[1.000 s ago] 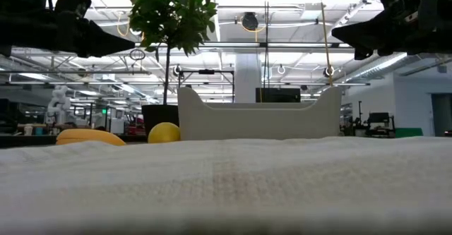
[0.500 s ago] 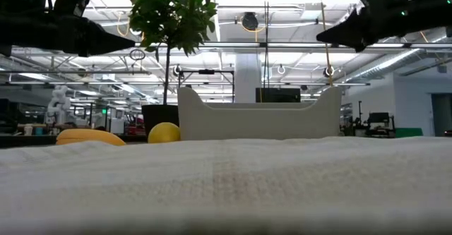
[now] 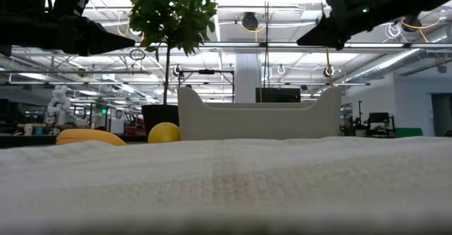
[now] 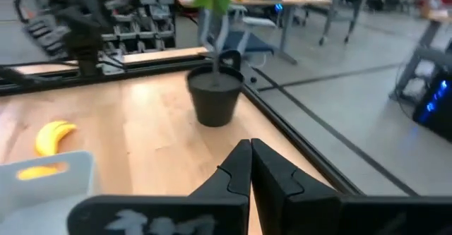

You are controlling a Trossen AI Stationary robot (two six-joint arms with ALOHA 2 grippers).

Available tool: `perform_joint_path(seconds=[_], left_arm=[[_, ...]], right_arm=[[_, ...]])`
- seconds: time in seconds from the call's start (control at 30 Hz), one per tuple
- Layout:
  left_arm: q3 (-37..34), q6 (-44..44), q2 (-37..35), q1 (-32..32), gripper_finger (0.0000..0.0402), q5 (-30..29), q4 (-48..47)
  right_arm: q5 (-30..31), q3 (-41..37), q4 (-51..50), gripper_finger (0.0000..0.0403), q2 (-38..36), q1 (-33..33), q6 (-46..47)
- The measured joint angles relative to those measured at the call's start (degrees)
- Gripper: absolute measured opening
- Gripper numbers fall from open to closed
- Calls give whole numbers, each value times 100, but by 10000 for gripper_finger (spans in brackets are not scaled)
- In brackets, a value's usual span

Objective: Pick and placing Produce into tupperware
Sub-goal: Put the carrot into the gray bin

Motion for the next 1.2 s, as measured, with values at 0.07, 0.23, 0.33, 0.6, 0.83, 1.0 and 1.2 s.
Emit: perform_joint_path(seconds=[0.07, 0.23, 0.33, 0.6, 0.83, 1.0, 1.2], left_arm=[[0, 0, 0, 0, 26, 0, 0], [2, -2, 0, 0, 26, 0, 0], [2, -2, 0, 0, 26, 0, 0], [0, -4, 0, 0, 26, 0, -1], [0, -9, 0, 0, 26, -2, -2], [1, -13, 0, 0, 26, -2, -3], [2, 73, 0, 0, 26, -56, -2]], right_arm=[[-205, 208, -134, 0, 239, -281, 131], [-1020, 661, -365, 0, 747, -847, 210], [-1331, 932, -682, 0, 1076, -1170, 461], [-1778, 1808, -1882, 0, 2129, -1555, 649], [-1775, 2742, -3207, 0, 2973, -1610, 378], [-1772, 3153, -3898, 0, 3286, -1606, -12], [-1765, 3385, -4334, 0, 3442, -1606, -431]])
